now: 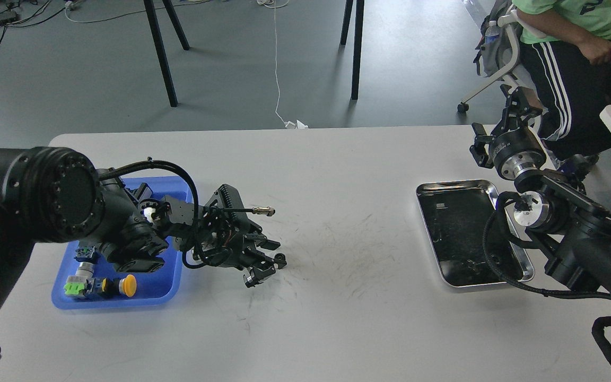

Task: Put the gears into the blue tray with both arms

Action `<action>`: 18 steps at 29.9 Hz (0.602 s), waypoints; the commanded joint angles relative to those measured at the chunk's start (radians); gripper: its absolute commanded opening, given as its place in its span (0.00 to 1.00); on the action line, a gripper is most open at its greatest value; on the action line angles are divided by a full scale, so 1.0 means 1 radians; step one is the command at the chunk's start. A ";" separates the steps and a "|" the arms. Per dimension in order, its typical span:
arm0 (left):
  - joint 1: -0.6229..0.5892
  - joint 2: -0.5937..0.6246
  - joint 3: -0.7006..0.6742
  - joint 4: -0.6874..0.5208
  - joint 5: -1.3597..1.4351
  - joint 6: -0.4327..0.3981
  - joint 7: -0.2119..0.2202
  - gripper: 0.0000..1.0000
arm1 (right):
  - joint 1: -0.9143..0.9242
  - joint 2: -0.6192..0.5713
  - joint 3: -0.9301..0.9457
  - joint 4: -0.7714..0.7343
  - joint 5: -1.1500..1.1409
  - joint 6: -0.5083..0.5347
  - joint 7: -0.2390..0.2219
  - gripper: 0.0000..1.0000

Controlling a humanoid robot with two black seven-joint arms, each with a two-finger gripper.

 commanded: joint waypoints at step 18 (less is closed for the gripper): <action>0.018 0.000 0.000 0.021 0.000 0.000 0.000 0.25 | 0.000 0.005 -0.001 -0.009 -0.001 0.000 0.000 0.97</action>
